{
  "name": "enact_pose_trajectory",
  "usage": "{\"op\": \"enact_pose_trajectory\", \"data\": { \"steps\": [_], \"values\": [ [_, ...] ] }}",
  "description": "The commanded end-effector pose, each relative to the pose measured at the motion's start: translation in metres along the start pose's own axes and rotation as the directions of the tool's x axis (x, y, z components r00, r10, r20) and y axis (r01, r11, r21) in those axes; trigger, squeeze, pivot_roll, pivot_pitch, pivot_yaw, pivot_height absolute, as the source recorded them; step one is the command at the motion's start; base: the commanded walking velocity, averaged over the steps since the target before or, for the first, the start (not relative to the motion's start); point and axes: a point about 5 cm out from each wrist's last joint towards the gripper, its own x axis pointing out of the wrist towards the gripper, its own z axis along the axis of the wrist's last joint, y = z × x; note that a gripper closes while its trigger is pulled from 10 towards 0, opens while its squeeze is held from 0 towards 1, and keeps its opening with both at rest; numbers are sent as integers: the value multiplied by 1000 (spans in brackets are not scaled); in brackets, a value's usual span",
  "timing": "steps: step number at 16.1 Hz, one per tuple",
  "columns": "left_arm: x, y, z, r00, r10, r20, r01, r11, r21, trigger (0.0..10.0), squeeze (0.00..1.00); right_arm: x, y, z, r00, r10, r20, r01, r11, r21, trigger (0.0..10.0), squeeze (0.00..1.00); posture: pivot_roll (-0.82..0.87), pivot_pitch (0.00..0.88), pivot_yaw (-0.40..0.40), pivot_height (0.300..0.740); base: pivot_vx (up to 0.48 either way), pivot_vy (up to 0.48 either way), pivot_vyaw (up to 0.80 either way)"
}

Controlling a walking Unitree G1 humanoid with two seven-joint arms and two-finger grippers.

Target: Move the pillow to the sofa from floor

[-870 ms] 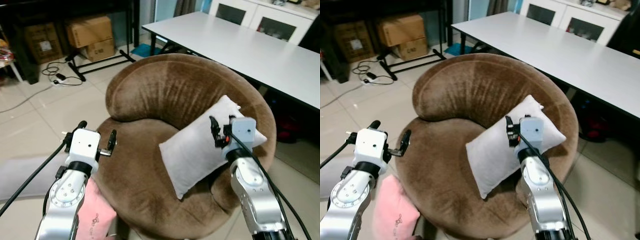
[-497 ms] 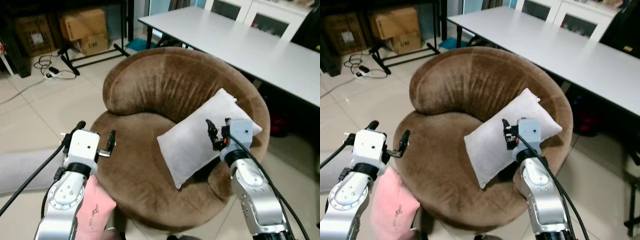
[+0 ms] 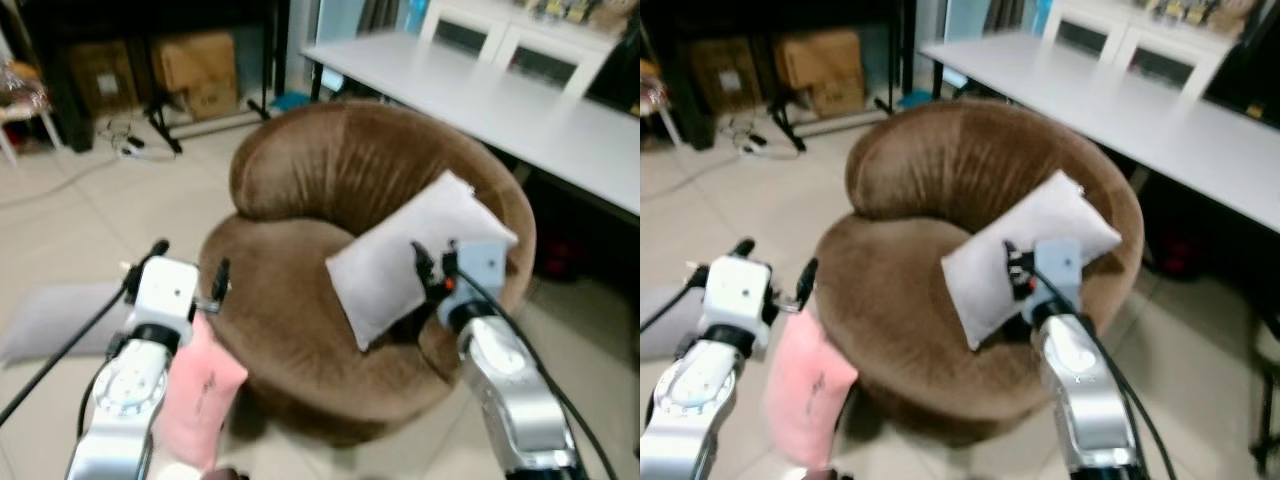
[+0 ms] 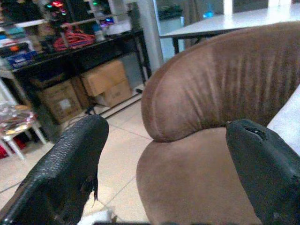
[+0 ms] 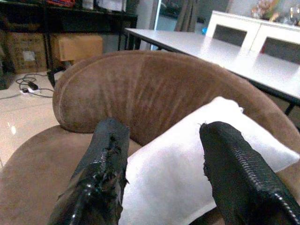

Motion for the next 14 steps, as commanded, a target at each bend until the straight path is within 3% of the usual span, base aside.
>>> {"op": "enact_pose_trajectory", "data": {
  "steps": [1,7,14],
  "values": [
    [0,-2,2,1000,-3,6,3,1000,-1,10000,0,0,-5,-2,1000,-21,-19,21,1000,-8,10000,0,-50,0,-90,740,0,0,0],
    [1,-1,2,1000,16,-2,-16,1000,-6,10000,0,1,-1,-2,999,9,-33,-9,1000,-10,10000,0,-52,0,-94,740,0,0,0],
    [3,-1,0,1000,21,-13,-21,1000,-14,10000,0,3,-3,-2,999,15,-37,-16,1000,-26,10000,0,-53,0,-98,740,0,402,0]
  ]
}}
